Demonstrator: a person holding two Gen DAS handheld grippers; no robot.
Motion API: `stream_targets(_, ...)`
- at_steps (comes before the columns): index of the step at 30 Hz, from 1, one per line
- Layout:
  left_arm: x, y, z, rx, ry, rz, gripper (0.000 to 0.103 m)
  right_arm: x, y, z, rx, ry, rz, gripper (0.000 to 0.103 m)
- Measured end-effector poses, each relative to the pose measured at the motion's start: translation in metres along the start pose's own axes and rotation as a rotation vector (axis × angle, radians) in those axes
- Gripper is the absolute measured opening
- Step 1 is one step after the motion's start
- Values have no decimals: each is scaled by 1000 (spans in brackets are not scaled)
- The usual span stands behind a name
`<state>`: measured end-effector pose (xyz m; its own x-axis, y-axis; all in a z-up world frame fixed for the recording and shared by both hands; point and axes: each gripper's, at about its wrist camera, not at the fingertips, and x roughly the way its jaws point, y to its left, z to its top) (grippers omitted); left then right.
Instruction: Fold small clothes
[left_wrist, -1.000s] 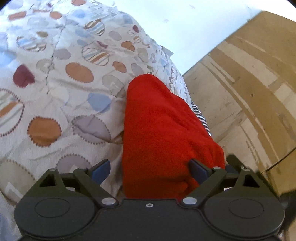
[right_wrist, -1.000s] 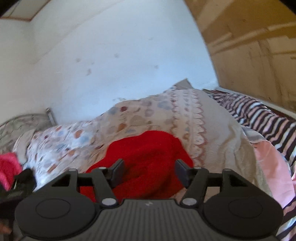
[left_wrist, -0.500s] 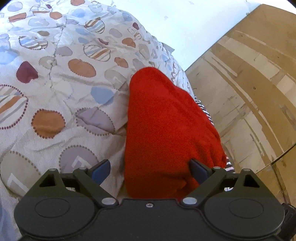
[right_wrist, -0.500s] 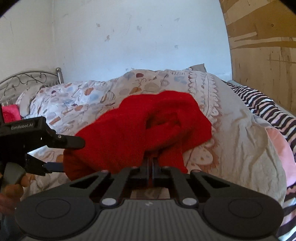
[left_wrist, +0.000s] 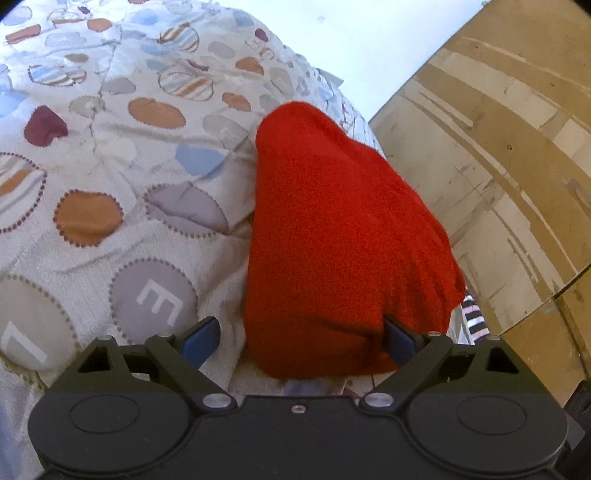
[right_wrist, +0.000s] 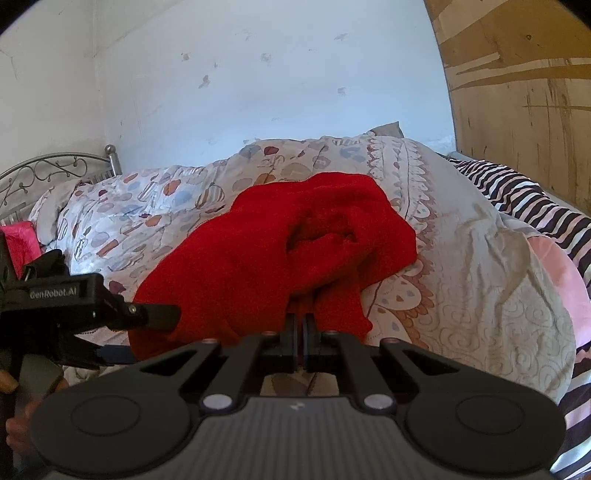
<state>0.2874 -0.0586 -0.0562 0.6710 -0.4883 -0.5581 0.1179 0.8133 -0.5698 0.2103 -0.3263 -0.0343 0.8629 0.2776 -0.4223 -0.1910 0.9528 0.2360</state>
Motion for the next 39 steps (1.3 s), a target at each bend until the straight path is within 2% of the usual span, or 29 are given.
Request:
stream_targets(3,-6,-2,6,8,-11,-4,93,-6,-3,3,4,-16,5,6)
stream_targets(5,-9,-3,10,10,-17,-7,93,-10,-6,6,16,-29,1,18)
stream_targets(6,-11,-3,12,10,-21,-9,93,-12,-8,7,22,-37,-8,31)
stream_targets(7,-13,-3,13,10,-24,-11,93,-14,-12,7,31,-44,-14,38)
stream_targets(8,-13,-3,14,10,-23,-14,93,-15,-15,8,40,-47,-15,40)
stream_targets(13,-14,-1,16,1,-15,-24,95,-15,-32,6,118,-44,-30,68)
stream_targets(17,-22,0,20,11,-22,-35,99,-15,-44,8,178,-64,-40,78)
stream_targets(19,-27,1,24,20,-32,-34,102,-15,-53,11,214,-81,-35,87)
stream_targets(24,-38,11,39,-22,-65,-58,102,-6,-71,20,312,-109,-11,102)
stream_targets(32,-21,18,79,3,-112,36,102,23,-82,51,349,-121,43,103)
stream_targets(39,12,12,100,47,-76,68,102,76,-90,96,300,-90,64,103)
